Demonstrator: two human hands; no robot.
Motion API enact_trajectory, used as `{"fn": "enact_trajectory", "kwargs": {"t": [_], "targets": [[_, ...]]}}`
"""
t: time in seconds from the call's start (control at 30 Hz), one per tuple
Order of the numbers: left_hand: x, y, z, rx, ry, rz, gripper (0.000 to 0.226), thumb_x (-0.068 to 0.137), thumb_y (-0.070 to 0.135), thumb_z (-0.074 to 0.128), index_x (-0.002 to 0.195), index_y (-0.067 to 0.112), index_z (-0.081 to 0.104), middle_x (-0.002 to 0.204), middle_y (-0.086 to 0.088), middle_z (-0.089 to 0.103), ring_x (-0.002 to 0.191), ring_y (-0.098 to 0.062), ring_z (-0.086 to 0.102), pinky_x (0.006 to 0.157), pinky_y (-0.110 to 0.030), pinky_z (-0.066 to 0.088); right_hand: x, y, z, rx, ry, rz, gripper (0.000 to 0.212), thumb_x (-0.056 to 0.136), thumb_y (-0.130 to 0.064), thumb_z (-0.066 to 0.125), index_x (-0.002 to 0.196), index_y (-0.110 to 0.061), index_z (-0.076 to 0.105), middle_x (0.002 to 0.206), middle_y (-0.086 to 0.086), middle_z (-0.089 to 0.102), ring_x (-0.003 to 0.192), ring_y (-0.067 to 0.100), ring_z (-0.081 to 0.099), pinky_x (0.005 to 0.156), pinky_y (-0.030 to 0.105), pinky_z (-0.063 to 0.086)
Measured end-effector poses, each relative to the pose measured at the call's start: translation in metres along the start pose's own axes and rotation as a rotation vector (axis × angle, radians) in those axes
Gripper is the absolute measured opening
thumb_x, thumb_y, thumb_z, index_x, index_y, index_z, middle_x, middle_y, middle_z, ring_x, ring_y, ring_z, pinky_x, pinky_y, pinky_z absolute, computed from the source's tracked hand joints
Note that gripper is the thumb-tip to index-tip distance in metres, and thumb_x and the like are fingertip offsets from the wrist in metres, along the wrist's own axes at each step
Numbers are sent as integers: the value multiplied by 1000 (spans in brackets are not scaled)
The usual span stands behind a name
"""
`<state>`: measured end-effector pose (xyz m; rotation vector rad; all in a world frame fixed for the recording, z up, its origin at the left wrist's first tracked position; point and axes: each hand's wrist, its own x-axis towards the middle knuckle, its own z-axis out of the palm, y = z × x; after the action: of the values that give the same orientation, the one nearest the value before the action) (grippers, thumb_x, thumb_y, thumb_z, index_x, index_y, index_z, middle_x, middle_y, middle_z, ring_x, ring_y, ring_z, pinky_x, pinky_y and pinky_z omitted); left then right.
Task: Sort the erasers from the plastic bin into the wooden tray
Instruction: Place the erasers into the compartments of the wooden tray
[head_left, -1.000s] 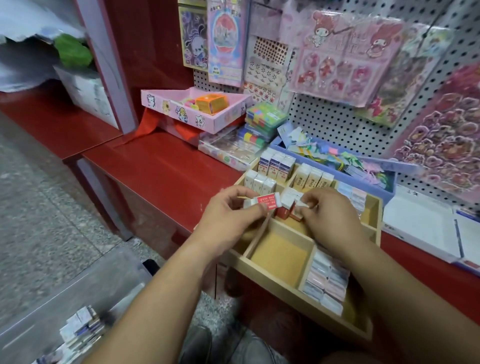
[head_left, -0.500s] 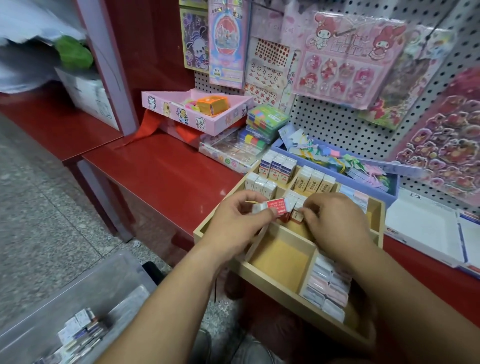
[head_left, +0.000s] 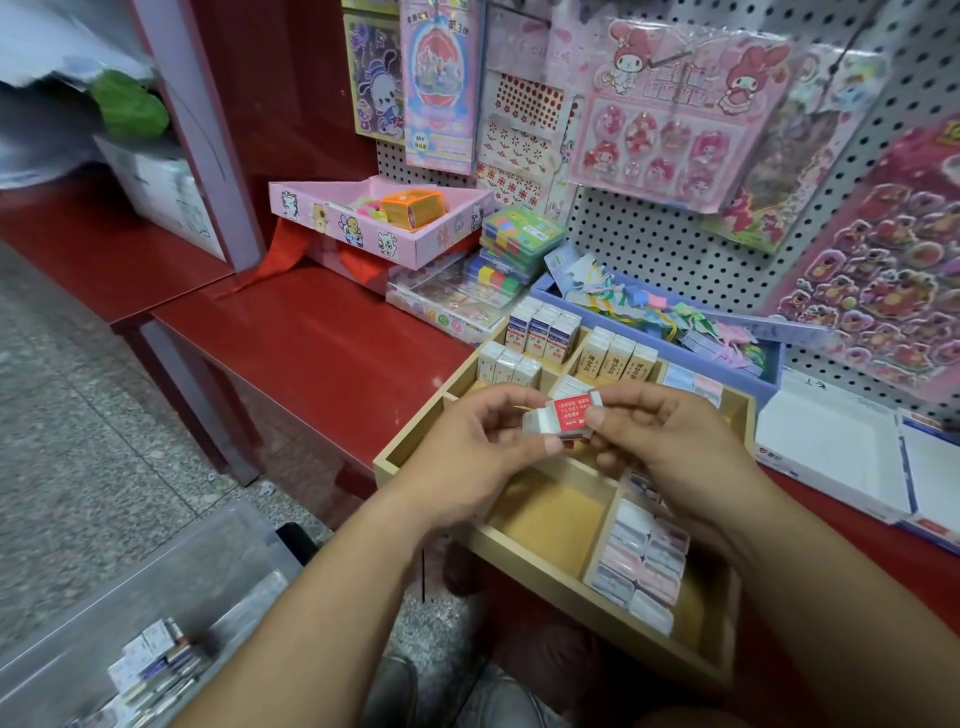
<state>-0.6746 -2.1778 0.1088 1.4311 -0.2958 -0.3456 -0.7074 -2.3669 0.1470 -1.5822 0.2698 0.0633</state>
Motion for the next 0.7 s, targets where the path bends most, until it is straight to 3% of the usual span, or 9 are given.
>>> {"fn": "enact_trajectory", "kwargs": {"t": [0.13, 0.27, 0.33, 0.47, 0.7], "targets": [[2, 0, -1, 54, 106, -15, 25, 88, -7, 70, 105, 11, 69, 97, -7, 74, 80, -6, 69, 77, -17, 53, 4, 1, -12, 53, 97, -8, 32, 80, -8, 76, 110, -4, 69, 86, 16, 76, 68, 17, 68, 62, 22, 59], [4, 1, -5, 22, 225, -39, 24, 84, -3, 76, 99, 14, 70, 101, -20, 73, 81, -19, 62, 76, -32, 49, 6, -2, -30, -372, 295, -105, 15, 86, -14, 79, 99, -17, 73, 88, 7, 73, 69, 13, 66, 58, 16, 53], [4, 1, -4, 6, 244, -55, 25, 74, 8, 79, 95, 19, 71, 95, -14, 73, 77, -19, 61, 72, -31, 49, 8, 1, -34, -569, 288, -141, 13, 86, -18, 81, 96, -20, 73, 87, 1, 70, 64, 10, 61, 52, 16, 49], [5, -1, -5, 43, 240, -50, 24, 83, 1, 77, 95, 21, 72, 104, -16, 74, 81, -17, 64, 80, -35, 51, 15, 13, -27, -970, 237, -251, 16, 85, -30, 81, 96, -29, 69, 92, -11, 63, 82, 5, 57, 69, 30, 47], [5, -3, -7, 91, 222, -53, 22, 87, 3, 76, 98, 22, 73, 106, -13, 75, 90, -20, 68, 88, -38, 55, 29, 23, -16, -1311, 263, -316, 21, 88, -40, 74, 85, -29, 56, 90, -9, 54, 87, 15, 51, 67, 33, 42]]}}
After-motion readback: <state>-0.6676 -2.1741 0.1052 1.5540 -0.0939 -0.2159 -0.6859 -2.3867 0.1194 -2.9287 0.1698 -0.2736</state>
